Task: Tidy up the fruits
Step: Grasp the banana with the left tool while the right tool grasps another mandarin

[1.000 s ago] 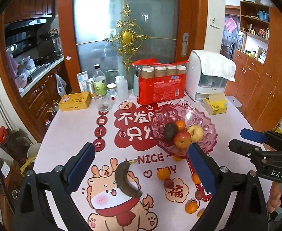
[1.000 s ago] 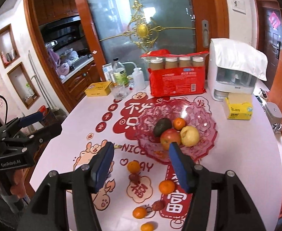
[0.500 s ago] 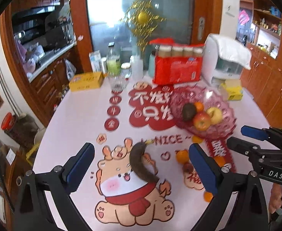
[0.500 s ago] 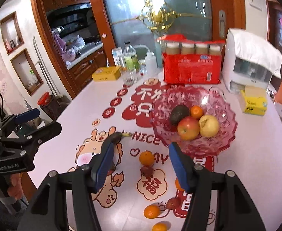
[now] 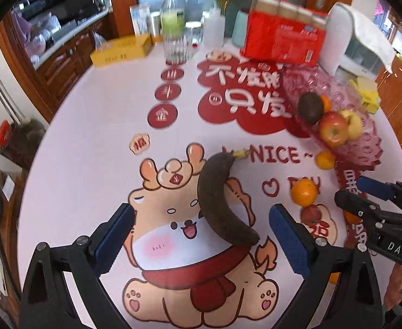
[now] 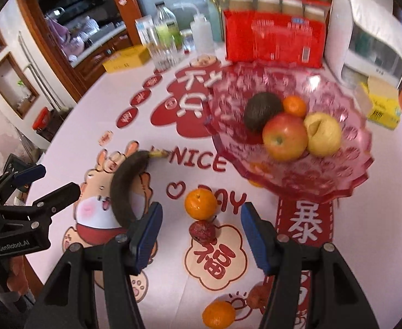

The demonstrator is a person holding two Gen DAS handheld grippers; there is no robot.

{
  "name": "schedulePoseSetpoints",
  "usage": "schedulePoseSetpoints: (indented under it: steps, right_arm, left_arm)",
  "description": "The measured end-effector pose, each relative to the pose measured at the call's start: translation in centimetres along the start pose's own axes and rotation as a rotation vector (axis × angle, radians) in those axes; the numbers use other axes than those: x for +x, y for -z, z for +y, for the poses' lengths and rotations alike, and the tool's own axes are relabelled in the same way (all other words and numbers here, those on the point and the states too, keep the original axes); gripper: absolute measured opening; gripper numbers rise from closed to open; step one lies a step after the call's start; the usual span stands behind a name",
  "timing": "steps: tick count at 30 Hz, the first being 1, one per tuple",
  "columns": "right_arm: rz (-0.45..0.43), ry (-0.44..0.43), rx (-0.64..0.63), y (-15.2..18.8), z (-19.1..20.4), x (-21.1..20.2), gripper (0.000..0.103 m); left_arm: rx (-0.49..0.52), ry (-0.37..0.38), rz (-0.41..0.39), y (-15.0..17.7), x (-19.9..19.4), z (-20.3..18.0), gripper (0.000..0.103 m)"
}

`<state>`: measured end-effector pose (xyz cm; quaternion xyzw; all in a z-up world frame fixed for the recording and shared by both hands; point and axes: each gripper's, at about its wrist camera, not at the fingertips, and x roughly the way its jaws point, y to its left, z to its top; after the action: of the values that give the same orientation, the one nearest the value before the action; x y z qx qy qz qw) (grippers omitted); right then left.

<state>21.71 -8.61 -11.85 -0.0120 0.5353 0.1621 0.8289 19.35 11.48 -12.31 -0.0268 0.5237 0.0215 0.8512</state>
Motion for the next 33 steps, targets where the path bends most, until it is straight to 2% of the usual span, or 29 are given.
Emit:
schedulePoseSetpoints:
  steps: [9, 14, 18, 22, 26, 29, 30, 33]
  right_arm:
    - [0.089, 0.023, -0.004, -0.2, 0.3, 5.4, 0.06]
    - [0.117, 0.043, -0.017, -0.1, 0.5, 7.2, 0.06]
    - [0.126, 0.062, -0.029, 0.1, 0.5, 8.1, 0.06]
    - [0.123, 0.053, -0.035, 0.2, 0.5, 8.4, 0.054]
    - [0.116, 0.046, -0.069, 0.2, 1.3, 8.5, 0.042]
    - [0.107, 0.071, -0.091, 0.2, 1.9, 8.6, 0.042]
    - [0.106, 0.073, -0.093, 0.2, 2.0, 8.6, 0.042]
    - [0.109, 0.066, -0.09, 0.1, 2.1, 8.7, 0.041]
  left_arm:
    - [-0.041, 0.017, 0.104, -0.3, 6.1, 0.6, 0.098]
    - [-0.049, 0.023, 0.127, -0.5, 8.0, 0.7, 0.097]
    - [-0.043, 0.031, 0.145, -0.5, 9.1, 0.3, 0.085]
    - [-0.038, 0.052, 0.166, -0.6, 10.0, -0.1, 0.061]
    - [-0.025, 0.029, 0.141, -0.6, 9.9, -0.5, 0.05]
    - [-0.025, 0.033, 0.133, -0.7, 9.9, -0.6, 0.042]
    - [-0.021, 0.049, 0.131, -0.7, 9.8, -0.8, 0.035]
    - [-0.009, 0.032, 0.123, -0.6, 9.7, -1.2, 0.034]
